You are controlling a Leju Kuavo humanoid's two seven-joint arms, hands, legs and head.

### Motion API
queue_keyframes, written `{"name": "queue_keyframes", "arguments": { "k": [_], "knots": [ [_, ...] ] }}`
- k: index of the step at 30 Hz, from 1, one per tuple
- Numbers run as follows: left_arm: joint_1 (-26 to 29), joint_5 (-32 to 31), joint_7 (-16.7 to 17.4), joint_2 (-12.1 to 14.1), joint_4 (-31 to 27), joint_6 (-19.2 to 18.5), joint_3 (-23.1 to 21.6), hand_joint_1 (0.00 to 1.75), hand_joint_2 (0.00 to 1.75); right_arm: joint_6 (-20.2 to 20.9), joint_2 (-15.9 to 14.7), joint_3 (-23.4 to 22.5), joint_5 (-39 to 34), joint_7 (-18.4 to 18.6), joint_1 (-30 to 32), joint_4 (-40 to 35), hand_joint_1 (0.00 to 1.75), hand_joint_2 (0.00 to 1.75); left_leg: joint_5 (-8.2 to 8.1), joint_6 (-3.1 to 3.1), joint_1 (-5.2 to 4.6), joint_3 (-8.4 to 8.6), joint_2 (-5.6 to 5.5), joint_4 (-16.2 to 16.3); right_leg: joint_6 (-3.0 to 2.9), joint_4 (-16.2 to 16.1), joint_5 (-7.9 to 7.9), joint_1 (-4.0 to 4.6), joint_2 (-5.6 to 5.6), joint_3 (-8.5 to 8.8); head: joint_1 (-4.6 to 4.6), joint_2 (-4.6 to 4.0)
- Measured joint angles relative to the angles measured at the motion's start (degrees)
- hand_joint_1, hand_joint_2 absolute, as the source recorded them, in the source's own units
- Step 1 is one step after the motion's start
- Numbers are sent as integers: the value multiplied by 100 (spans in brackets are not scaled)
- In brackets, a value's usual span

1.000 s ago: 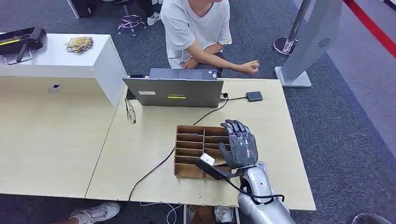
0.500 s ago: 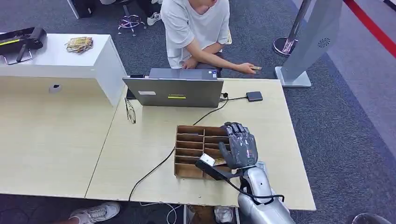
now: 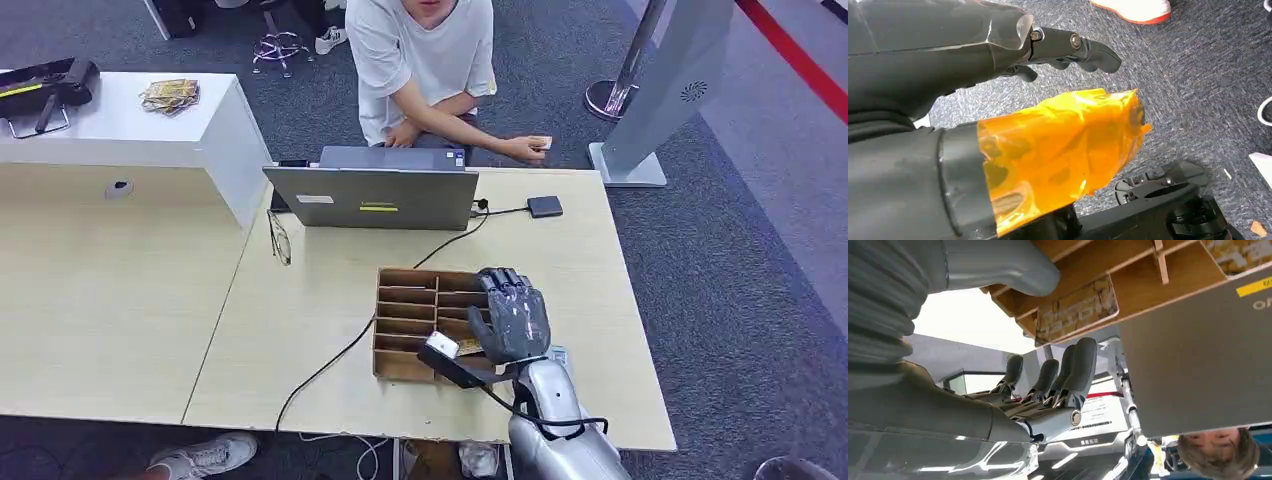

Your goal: Pass the card to the sensor for recognition and then transmit it.

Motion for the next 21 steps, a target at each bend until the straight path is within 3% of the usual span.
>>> {"name": "queue_keyframes", "arguments": {
  "k": [11,12,13,21],
  "knots": [
    [0,-9,0,0,0,-2,0,0,0,0,0,74,42,0,0,48,79,175,0,0,0,0,0,0,0,0,0,0,0,0,2,0],
    [0,-9,0,0,0,-2,0,0,0,2,0,83,42,0,0,48,96,175,0,0,0,0,0,0,0,0,0,0,0,0,2,0],
    [0,-9,0,0,0,-2,0,0,0,0,0,90,42,0,0,48,133,175,0,0,0,0,0,0,0,0,0,0,0,0,0,0],
    [0,-24,0,0,0,-7,-2,0,0,2,0,107,42,0,-7,59,148,175,0,0,0,0,0,0,0,0,0,0,0,1,2,0]
  ]
}}
